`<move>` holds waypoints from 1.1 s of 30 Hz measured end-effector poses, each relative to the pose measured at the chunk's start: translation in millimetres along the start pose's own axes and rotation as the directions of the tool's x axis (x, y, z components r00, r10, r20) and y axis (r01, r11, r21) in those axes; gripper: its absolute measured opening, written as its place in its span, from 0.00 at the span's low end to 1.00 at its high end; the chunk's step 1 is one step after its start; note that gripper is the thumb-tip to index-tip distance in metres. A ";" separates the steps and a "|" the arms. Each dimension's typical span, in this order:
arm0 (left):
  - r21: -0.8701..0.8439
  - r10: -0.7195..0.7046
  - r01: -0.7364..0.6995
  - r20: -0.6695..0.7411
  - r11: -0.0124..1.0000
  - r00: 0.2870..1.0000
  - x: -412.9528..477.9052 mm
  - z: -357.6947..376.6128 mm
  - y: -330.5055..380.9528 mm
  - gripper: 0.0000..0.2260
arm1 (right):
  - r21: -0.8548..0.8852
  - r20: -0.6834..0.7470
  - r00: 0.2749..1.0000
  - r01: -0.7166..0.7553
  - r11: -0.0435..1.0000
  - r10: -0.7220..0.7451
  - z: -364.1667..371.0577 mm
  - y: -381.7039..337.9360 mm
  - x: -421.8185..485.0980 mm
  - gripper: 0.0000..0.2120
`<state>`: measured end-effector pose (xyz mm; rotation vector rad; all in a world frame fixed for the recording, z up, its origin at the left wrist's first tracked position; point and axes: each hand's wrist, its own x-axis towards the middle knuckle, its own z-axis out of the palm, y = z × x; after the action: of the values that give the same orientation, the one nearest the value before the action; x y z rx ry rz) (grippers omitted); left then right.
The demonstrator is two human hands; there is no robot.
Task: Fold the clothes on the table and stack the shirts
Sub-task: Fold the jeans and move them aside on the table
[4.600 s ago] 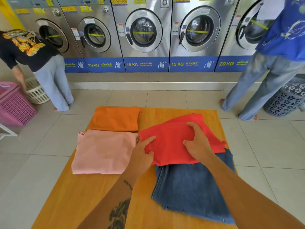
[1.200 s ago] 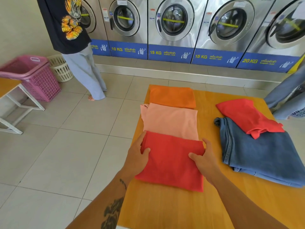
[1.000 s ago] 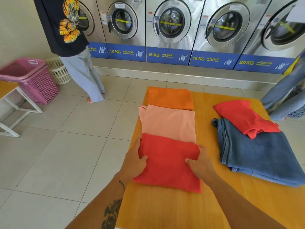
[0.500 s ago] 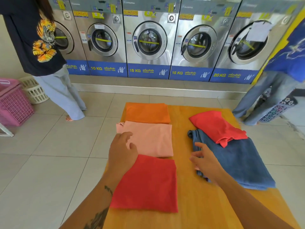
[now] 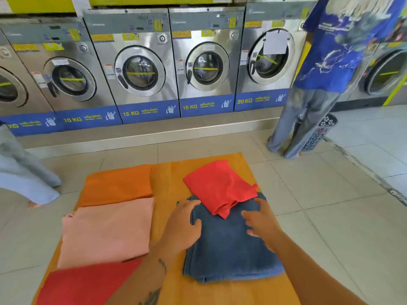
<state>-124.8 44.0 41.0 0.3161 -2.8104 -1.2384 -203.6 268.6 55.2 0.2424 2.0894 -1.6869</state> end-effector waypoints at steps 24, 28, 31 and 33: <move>-0.333 -0.121 0.125 0.033 0.935 0.992 58.2 34.1 -6.9 0.27 | -0.001 -0.168 0.983 -0.079 0.997 0.077 74.2 -43.9 105.8 0.33; -0.450 -0.198 0.097 -0.182 0.888 0.963 71.8 14.4 -2.5 0.22 | 0.331 -0.043 0.991 -0.109 0.937 0.130 49.7 -62.3 102.2 0.26; -0.453 -0.272 0.114 -0.301 0.884 0.914 78.8 -2.0 0.8 0.18 | 0.425 0.132 0.986 -0.149 0.893 0.102 7.7 -67.4 78.2 0.21; -0.378 -0.313 0.180 -0.326 0.908 0.892 75.3 -9.0 -0.7 0.18 | 0.370 0.215 0.973 -0.157 0.915 0.080 -22.5 -53.9 59.1 0.21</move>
<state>-197.2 21.4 44.1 0.8190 -2.2304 -1.4895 -282.8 269.3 80.3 0.3039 1.5569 -1.9495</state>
